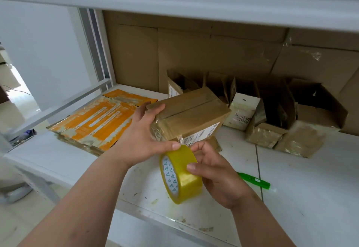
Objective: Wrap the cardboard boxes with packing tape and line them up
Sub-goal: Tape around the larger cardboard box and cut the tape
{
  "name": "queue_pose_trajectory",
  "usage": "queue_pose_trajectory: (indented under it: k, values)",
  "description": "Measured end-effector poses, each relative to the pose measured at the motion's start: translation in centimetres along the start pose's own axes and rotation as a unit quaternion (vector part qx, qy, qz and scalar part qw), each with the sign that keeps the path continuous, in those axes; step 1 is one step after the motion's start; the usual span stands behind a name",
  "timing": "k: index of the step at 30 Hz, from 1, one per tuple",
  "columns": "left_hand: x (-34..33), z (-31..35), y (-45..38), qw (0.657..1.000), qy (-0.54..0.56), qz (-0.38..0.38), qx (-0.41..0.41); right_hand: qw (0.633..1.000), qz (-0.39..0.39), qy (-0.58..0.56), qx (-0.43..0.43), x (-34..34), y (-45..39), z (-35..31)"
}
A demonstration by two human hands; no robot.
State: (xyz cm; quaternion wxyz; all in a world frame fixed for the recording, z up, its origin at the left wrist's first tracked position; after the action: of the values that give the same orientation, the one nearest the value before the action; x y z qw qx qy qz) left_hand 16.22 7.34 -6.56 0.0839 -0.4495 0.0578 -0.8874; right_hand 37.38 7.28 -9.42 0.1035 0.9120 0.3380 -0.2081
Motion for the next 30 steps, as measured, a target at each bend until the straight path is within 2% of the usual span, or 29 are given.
queue_pose_trajectory:
  k: [11,17,20,22,26,30]
  values:
    - [0.6,0.3,-0.8,0.998,-0.012,0.054,0.023,0.999,-0.018,0.047,-0.006,0.3,1.2,0.7]
    - [1.2,0.2,-1.2,0.997,-0.034,0.056,0.036,0.996,-0.010,0.079,-0.036,0.9,2.0,2.0]
    - [1.4,0.4,-1.5,0.998,0.009,0.040,0.051,0.996,0.015,0.075,-0.033,1.2,2.2,2.6]
    - [0.8,0.6,-1.2,0.994,0.086,0.048,0.050,0.994,0.029,0.096,-0.031,1.1,2.2,2.6]
    - [-0.9,1.1,-0.1,0.975,0.175,0.126,0.058,0.990,0.042,0.132,-0.038,0.9,1.8,2.3]
    - [-1.9,1.7,1.0,0.968,0.055,0.235,0.075,0.983,0.041,0.172,-0.044,1.0,1.7,1.9]
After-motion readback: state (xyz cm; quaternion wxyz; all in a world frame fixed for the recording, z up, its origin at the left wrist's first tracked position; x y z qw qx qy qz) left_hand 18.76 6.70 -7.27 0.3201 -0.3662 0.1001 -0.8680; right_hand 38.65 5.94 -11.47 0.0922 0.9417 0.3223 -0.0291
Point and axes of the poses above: each hand's wrist, its own y-axis away from the middle knuckle, its own x-axis out of the back of the hand, z = x × y, the point moved 2 cm from there along -y, towards the middle knuckle, and after that the axes turned 11 degrees about -y, right-handed, at the moved point
